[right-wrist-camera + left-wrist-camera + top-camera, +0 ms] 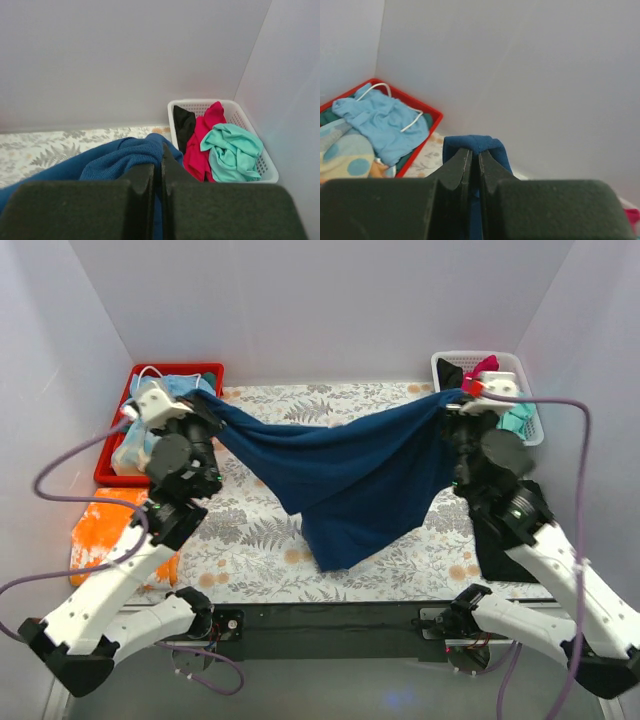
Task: Fold and stack the t-shirts
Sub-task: Flatten out the tshirt
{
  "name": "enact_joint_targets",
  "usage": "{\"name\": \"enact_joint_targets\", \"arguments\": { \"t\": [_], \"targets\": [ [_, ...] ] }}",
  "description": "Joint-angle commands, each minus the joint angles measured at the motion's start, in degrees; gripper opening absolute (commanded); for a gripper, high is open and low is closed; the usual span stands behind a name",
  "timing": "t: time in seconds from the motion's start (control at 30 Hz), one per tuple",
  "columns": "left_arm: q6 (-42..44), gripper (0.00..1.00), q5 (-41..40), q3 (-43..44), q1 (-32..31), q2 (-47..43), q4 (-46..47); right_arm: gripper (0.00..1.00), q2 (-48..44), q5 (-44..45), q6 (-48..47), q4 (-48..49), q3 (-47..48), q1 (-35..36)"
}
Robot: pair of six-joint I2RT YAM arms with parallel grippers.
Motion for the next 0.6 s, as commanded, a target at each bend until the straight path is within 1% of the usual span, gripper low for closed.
{"name": "enact_joint_targets", "arguments": {
  "t": [0.0,0.03,0.07,0.1,0.13,0.2,0.27,0.4,0.47,0.5,0.53,0.57],
  "targets": [
    [8.56,0.0,-3.75,-16.89,0.4,5.59,32.11,0.01,13.5,3.13,-1.37,10.36,-3.2,-3.29],
    [7.42,0.0,-3.49,-17.37,1.27,6.65,33.05,0.01,15.52,1.12,-0.57,10.45,-2.41,-5.74],
    [3.58,0.0,-1.74,-16.85,1.72,7.71,32.19,0.01,18.32,1.01,0.22,10.46,-2.06,-6.46],
    [1.81,0.0,-0.94,-15.8,2.16,10.33,27.83,0.01,19.14,0.66,0.58,10.46,-1.71,-6.9],
    [0.31,0.0,-0.33,-12.66,2.86,11.4,25.18,0.01,19.49,-0.64,0.84,10.46,-1.18,-7.69],
    [-1.02,0.0,1.08,-10.53,3.3,12.99,21.65,0.01,18.97,-1.97,1.11,10.37,-0.82,-8.4],
    [-1.11,0.0,2.48,-8.68,4.09,13.61,21.03,0.01,17.57,-3.38,0.67,10.45,-0.04,-9.37],
    [-4.01,0.0,9.5,-4.11,6.38,13.78,16.47,0.01,14.93,-4.26,-0.82,10.46,1.98,-10.16],
    [-5.41,0.0,12.84,-0.7,8.31,15.09,16.19,0.01,14.49,-6.28,-1.87,10.46,3.65,-11.3],
    [-6.2,0.0,14.78,0.72,9.45,15.8,15.06,0.01,14.66,-6.46,-2.4,10.46,6.18,-11.56],
    [-8.12,0.0,18.37,2.39,11.63,16.5,14.44,0.01,15.1,-7.5,-3.28,10.46,7.34,-12.17],
    [-8.93,0.0,20.32,4.49,12.7,17.9,14.17,0.01,15.54,-8.12,-3.89,10.46,8.66,-12.44]
  ]
}}
